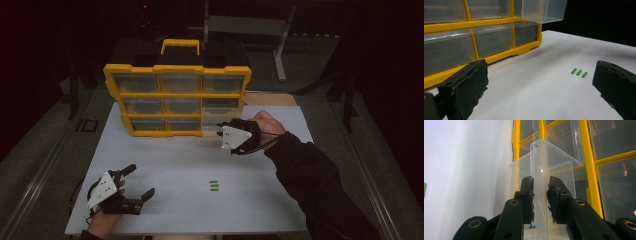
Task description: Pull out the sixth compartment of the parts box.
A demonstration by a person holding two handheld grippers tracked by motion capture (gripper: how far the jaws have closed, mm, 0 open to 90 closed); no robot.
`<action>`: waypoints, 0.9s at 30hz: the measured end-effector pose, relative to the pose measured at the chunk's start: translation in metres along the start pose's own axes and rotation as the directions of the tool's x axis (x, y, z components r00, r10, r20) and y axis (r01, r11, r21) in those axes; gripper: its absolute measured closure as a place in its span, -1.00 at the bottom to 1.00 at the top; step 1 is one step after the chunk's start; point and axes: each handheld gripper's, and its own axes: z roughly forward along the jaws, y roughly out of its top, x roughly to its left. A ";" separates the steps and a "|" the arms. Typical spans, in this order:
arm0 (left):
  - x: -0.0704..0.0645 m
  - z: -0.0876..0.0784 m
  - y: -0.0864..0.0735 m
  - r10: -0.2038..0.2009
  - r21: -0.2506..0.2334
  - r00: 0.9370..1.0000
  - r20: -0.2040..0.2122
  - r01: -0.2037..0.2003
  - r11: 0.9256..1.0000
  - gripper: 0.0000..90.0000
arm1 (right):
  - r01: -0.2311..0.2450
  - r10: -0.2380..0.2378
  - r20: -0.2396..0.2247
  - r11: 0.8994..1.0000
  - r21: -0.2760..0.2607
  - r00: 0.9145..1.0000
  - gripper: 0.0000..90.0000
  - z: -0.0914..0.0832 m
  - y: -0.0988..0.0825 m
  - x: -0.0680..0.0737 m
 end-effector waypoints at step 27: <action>0.000 0.000 0.000 -0.003 0.001 1.000 0.001 0.003 1.000 -1.00 | -0.298 0.296 -0.059 0.954 -0.022 0.953 0.08 -0.012 -0.007 -0.018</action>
